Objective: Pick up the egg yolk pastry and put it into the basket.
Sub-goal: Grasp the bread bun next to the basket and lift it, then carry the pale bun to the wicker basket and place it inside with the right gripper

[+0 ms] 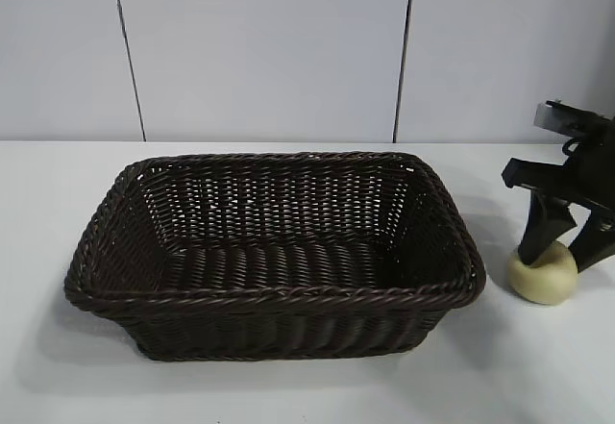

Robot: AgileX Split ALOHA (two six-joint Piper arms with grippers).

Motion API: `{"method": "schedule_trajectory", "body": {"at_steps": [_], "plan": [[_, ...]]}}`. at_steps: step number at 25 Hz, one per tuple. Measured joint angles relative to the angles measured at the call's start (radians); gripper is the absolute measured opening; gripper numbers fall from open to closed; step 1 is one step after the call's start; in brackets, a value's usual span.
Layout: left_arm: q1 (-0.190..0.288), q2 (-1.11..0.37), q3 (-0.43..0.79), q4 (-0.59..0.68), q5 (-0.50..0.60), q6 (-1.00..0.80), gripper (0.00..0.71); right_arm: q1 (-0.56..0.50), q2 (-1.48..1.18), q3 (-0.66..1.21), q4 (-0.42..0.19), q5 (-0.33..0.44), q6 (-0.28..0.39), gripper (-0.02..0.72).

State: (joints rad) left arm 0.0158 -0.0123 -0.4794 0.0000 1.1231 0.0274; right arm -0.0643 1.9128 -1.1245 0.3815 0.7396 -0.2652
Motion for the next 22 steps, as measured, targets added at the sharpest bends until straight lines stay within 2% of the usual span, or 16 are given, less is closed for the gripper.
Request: {"method": "schedule_trajectory", "body": {"at_steps": [9,13,17,22], "plan": [[0.000,0.000,0.000,0.000,0.000,0.000,0.658,0.000,-0.242,-0.139,0.020,0.183,0.005,0.031],[0.000,0.000,0.000,0.000,0.000,0.000,0.658,0.000,-0.312,-0.165,0.050,0.212,0.010,0.030],[0.000,0.000,0.000,0.000,0.000,0.000,0.658,0.009,-0.316,-0.165,0.051,0.233,0.010,0.030],[0.000,0.000,0.000,0.000,0.000,0.000,0.658,0.120,-0.316,-0.165,0.055,0.211,0.011,0.030]]}}
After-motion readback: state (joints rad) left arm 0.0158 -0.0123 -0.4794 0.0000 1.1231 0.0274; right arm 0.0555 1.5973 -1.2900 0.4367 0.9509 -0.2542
